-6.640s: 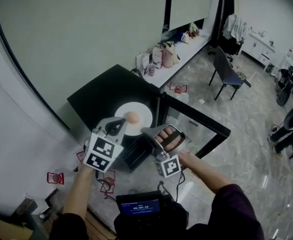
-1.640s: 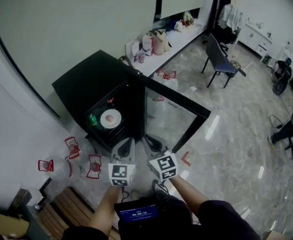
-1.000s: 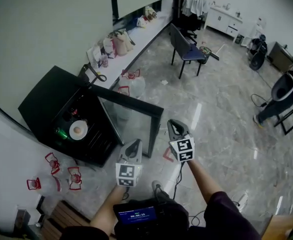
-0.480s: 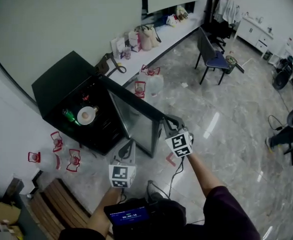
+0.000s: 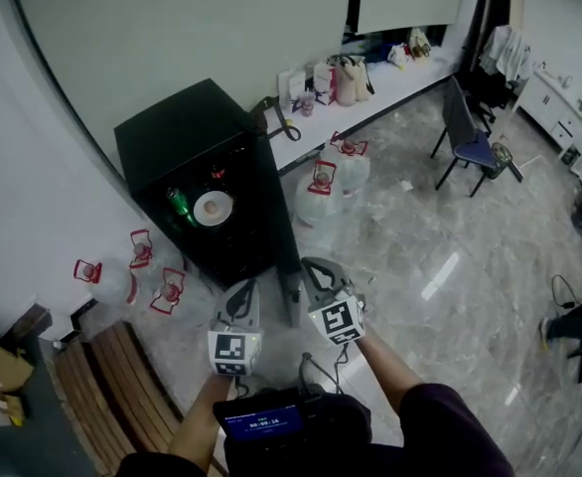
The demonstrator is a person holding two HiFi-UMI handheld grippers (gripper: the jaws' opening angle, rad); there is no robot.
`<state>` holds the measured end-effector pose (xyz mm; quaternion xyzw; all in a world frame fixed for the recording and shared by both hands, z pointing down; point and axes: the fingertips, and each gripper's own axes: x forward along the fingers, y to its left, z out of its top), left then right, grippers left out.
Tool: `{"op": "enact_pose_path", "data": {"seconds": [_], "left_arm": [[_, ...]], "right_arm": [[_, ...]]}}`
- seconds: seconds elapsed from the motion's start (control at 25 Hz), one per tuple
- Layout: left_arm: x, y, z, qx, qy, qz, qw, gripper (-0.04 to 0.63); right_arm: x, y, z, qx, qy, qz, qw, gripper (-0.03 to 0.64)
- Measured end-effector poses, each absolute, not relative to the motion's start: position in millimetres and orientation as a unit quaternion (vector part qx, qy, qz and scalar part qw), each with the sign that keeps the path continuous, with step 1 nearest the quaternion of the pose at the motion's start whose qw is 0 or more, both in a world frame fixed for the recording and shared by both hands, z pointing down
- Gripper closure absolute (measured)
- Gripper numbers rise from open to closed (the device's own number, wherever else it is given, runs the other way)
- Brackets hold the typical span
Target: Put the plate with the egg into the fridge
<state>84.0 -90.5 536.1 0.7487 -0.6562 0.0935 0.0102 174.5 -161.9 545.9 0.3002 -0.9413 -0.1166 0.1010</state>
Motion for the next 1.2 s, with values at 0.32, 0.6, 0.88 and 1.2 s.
{"op": "enact_pose_path", "data": {"seconds": [0.32, 0.6, 0.88, 1.2], "left_arm": [[-10, -49, 526, 0.68, -0.73, 0.064, 0.031, 0.584], [-66, -27, 529, 0.649, -0.757, 0.067, 0.03, 0.584], [-75, -37, 517, 0.649, -0.758, 0.064, 0.02, 0.584], [-67, -46, 516, 0.654, -0.754, 0.06, 0.014, 0.586]], "right_arm": [[55, -113, 531, 0.218, -0.968, -0.105, 0.065, 0.611], [3, -92, 526, 0.184, -0.977, -0.096, 0.056, 0.611], [-15, -90, 503, 0.185, -0.98, -0.069, 0.02, 0.611], [-11, -88, 499, 0.18, -0.982, -0.056, 0.012, 0.611]]}}
